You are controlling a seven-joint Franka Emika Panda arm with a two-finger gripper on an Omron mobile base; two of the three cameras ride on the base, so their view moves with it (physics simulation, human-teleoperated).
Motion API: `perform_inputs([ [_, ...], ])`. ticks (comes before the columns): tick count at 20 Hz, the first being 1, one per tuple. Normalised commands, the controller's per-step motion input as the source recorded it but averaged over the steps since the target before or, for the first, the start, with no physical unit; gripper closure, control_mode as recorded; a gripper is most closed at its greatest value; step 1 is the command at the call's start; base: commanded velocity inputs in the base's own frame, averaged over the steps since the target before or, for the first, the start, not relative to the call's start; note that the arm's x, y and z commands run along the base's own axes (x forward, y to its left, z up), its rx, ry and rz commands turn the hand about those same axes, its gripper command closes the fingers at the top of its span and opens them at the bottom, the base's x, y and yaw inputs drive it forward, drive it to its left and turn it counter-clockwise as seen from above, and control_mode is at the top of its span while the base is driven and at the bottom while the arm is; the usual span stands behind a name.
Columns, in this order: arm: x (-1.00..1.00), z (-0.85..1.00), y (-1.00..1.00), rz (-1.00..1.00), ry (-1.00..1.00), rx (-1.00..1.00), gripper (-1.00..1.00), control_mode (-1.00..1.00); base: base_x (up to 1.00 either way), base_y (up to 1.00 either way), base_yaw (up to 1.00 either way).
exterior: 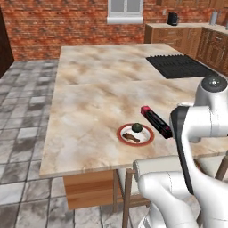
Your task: Retrieve the tupperware and aluminum foil from the cabinet and place them on the dining counter near the plate with squash and chicken drumstick to prepare for storing leftovers.
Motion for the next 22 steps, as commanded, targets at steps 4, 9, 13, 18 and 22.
perform_inputs([
  [4, 0.49, -0.08, 0.02, 0.0, 0.0, 0.03, 1.0, -1.0, 0.17, 0.0, -0.01],
  [9, 0.62, -0.06, 0.24, 0.06, 0.0, 0.0, 1.0, -1.0, 0.0, 0.0, 0.0],
  [13, 0.66, -0.13, 0.62, 0.09, 0.0, 0.0, 1.0, -1.0, 0.0, 0.0, 0.0],
  [18, 0.63, -0.41, 0.96, 0.06, 0.02, -0.05, 1.0, -1.0, 0.0, 0.0, 0.0],
  [22, 0.66, -0.49, 0.98, 0.06, 0.04, -0.04, 1.0, -1.0, 0.0, 0.0, 0.0],
])
